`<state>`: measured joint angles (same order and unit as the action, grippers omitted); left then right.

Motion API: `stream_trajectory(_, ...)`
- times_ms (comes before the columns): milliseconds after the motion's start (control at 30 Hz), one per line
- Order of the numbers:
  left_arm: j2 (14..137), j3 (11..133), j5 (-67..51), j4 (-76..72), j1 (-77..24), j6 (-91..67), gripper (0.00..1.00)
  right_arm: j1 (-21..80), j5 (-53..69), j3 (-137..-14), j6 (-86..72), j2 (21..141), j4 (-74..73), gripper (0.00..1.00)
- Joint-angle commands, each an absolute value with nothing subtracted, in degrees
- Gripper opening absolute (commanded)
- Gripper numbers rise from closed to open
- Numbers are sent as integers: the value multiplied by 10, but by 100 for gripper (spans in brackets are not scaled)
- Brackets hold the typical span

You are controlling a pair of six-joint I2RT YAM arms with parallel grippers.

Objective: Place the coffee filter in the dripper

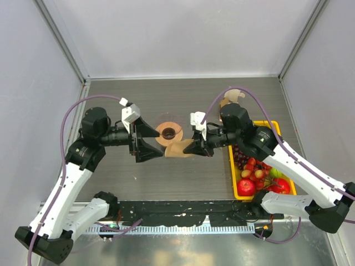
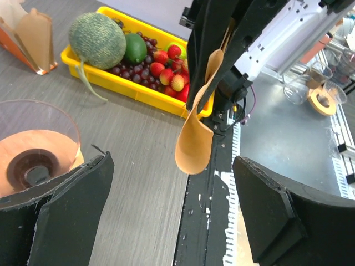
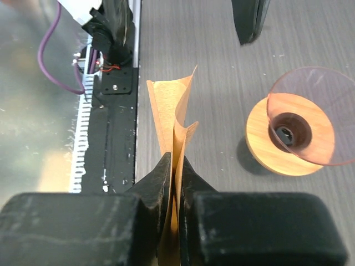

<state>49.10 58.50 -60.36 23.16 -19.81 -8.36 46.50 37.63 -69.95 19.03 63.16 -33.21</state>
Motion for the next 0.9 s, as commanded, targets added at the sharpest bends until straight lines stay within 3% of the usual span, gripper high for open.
stream_trajectory(0, 504, 619, -571, 266, -256, -21, 99, 464, 425, -707, 132, 647, -289, 11)
stream_trajectory(233, 517, 628, -504, 280, -326, 15, 99, 461, 462, -711, 98, 667, -269, 10)
stream_trajectory(333, 520, 628, -489, 278, -328, 15, 93, 460, 478, -708, 88, 669, -265, 10)
stream_trajectory(633, 530, 628, -508, 265, -339, 4, 55, 458, 483, -705, 56, 679, -250, 10)
stream_trajectory(767, 533, 628, -522, 266, -338, 4, 45, 453, 475, -705, 49, 681, -249, 10)
stream_trajectory(867, 536, 627, -532, 265, -338, -14, 29, 451, 476, -705, 47, 681, -249, 10)
